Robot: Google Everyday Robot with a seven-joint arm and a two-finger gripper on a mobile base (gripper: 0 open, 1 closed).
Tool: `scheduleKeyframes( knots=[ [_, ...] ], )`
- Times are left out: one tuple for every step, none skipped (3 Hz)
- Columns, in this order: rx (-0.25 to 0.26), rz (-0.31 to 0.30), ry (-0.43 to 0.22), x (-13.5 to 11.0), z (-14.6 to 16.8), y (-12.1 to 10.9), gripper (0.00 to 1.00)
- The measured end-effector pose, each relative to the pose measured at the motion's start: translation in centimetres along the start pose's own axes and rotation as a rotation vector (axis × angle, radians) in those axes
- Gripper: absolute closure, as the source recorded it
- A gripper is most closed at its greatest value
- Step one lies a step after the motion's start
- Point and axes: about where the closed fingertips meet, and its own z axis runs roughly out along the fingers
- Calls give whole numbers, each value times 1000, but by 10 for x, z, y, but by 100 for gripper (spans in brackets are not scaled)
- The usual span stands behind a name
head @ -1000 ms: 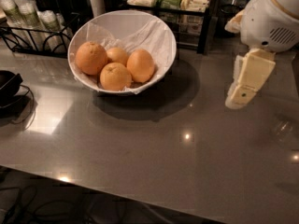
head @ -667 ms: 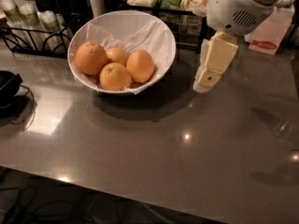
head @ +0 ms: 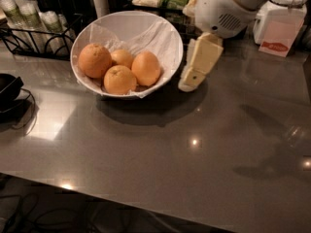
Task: Pick orange from white bowl
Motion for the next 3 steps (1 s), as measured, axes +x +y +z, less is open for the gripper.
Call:
scheduleKeyframes(
  knots=[
    [22, 42, -164, -41, 35, -30, 0],
    [22, 42, -164, -41, 35, -30, 0],
    [17, 50, -215, -52, 49, -30, 0]
  ],
)
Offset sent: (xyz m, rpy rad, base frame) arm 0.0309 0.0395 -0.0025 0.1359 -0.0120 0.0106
